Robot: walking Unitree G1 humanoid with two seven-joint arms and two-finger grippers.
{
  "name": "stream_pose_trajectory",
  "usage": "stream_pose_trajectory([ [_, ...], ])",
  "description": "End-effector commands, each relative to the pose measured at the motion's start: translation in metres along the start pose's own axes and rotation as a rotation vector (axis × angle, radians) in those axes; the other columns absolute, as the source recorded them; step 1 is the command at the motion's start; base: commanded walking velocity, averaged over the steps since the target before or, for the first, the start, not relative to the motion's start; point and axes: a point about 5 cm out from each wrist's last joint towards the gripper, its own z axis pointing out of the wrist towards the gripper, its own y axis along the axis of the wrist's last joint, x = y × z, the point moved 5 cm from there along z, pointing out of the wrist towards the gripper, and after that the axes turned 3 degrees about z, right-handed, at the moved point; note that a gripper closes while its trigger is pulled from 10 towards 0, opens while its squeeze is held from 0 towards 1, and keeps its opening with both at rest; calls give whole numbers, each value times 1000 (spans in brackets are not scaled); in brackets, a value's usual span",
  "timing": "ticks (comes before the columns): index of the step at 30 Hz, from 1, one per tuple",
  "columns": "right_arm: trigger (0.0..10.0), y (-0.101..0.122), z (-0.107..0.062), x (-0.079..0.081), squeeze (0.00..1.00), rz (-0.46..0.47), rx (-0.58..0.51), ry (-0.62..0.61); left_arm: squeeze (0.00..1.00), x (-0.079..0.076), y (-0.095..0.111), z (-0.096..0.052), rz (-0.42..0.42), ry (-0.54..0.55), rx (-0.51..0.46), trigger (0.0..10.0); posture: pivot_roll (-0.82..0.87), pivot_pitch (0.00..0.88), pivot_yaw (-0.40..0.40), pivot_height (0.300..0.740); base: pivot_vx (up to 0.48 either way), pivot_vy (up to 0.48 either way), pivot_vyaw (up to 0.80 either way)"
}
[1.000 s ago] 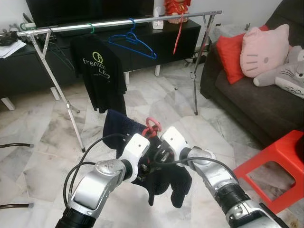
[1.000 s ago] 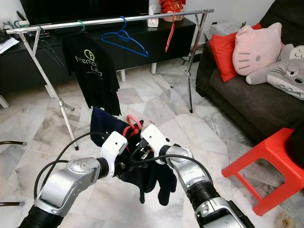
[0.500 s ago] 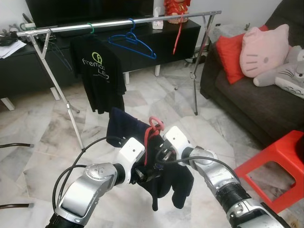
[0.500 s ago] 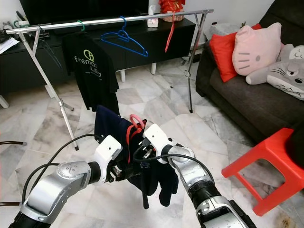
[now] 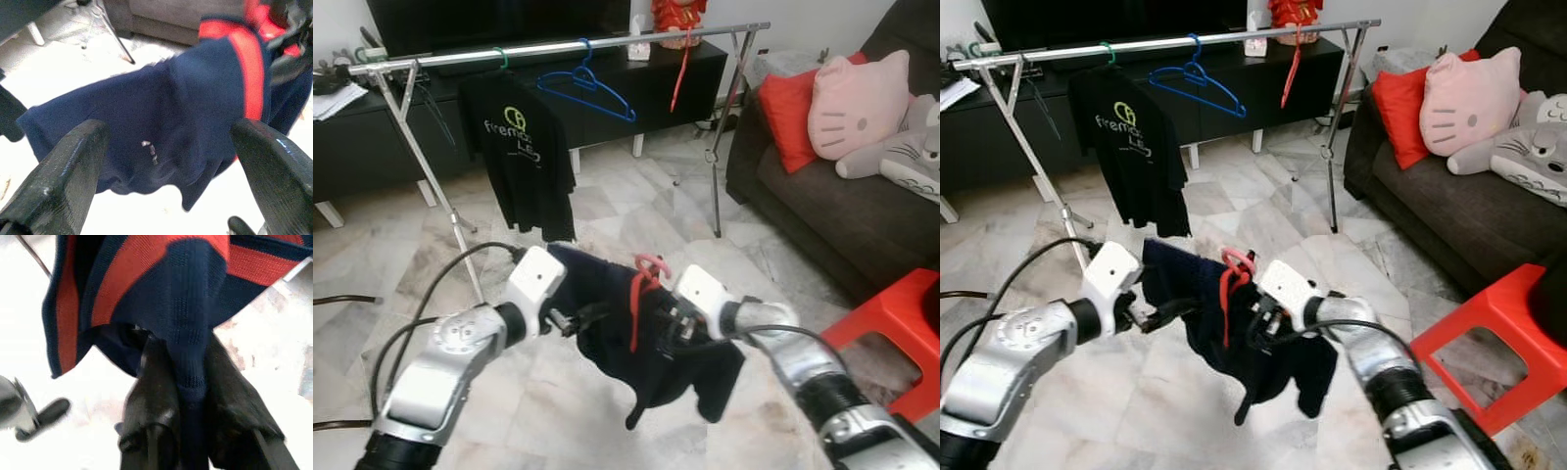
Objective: Hang hanger
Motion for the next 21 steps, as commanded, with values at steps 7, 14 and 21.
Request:
stream_pose_trajectory([
  [7,10000,8,-17,17,0,-144,-84,180,0,-8,-9,-11,60,-147,31,10000,-95,28,-46,740,0,0,0],
  [14,10000,1,-27,38,0,-179,-84,331,0,-7,-5,-23,77,-229,36,10000,-90,25,-48,740,0,0,0],
  [21,10000,-5,-32,45,0,-210,-65,388,0,-16,-14,-34,65,-339,85,10000,-90,16,-48,740,0,0,0],
])
